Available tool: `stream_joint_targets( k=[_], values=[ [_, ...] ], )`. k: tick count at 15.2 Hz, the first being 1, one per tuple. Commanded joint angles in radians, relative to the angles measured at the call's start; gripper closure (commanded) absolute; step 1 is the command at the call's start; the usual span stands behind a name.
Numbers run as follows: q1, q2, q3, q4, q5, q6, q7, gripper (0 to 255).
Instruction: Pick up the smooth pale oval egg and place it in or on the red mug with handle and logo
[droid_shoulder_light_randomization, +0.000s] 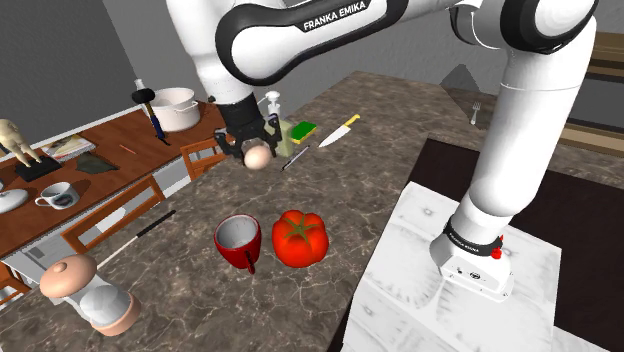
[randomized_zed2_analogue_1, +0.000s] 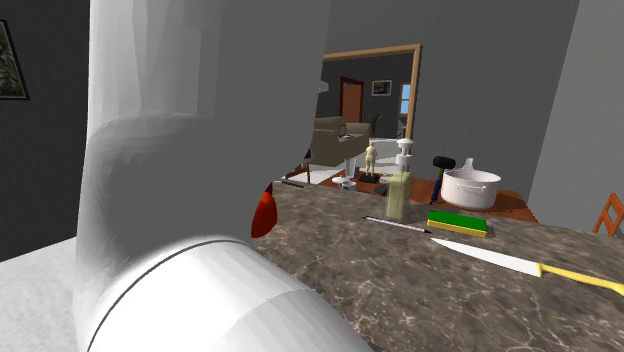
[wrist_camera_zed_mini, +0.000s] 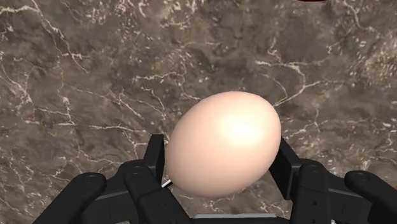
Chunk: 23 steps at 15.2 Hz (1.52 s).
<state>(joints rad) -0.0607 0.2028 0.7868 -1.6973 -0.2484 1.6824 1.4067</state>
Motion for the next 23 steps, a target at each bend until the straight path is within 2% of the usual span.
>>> stream_joint_targets(
  k=[1,7,12,23],
  values=[
    [0.019,0.008,0.009,0.020,-0.002,-0.018,0.024,255],
    [0.145,0.091,0.047,0.100,-0.041,-0.062,0.181,255],
    [0.282,0.191,0.061,0.210,-0.092,-0.115,0.312,255],
    [0.268,0.210,0.048,0.084,-0.111,0.022,0.335,255]
  ],
)
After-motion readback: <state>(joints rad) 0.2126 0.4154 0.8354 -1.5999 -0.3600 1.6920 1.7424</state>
